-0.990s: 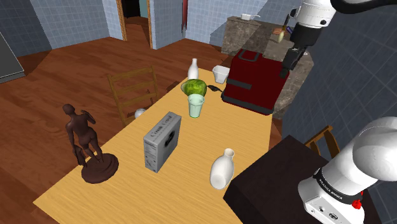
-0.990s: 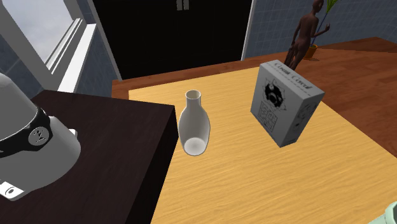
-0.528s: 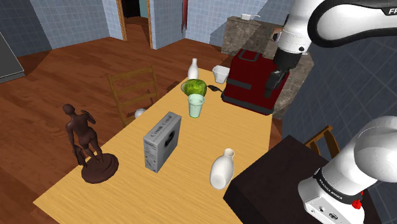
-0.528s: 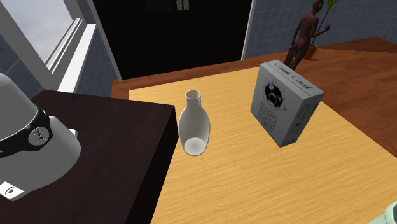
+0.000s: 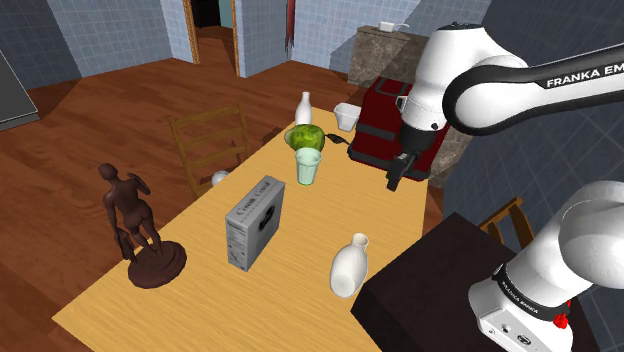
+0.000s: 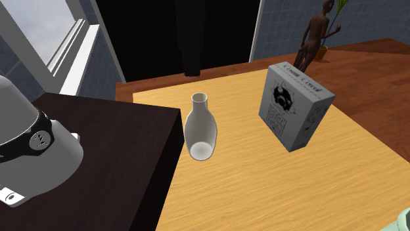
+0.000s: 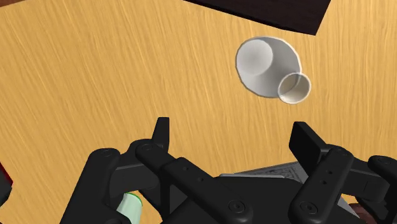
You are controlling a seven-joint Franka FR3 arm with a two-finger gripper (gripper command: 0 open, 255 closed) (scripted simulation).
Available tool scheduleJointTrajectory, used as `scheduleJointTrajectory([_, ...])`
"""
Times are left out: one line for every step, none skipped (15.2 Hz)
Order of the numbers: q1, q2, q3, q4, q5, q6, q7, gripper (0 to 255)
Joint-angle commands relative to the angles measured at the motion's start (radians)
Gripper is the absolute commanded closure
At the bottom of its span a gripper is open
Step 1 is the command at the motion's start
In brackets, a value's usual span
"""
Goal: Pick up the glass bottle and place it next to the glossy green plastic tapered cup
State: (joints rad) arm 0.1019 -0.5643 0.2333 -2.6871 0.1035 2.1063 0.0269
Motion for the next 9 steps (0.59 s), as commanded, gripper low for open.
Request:
scheduleJointTrajectory([0.015,0.047,0.026,-0.022,0.018,0.067,0.023,0])
scheduleJointTrajectory([0.021,0.076,0.040,-0.029,0.026,0.101,0.036,0])
scheduleJointTrajectory([0.028,0.105,0.054,-0.035,0.033,0.135,0.049,0])
scheduleJointTrajectory([0.034,0.137,0.068,-0.040,0.039,0.169,0.062,0])
scheduleJointTrajectory([0.039,0.170,0.083,-0.043,0.044,0.204,0.075,0])
scheduleJointTrajectory([0.044,0.205,0.097,-0.045,0.047,0.238,0.090,0])
scheduleJointTrajectory([0.048,0.241,0.112,-0.045,0.049,0.273,0.105,0])
scheduleJointTrajectory([0.051,0.279,0.126,-0.044,0.049,0.307,0.121,0])
scheduleJointTrajectory([0.054,0.318,0.141,-0.041,0.046,0.342,0.138,0])
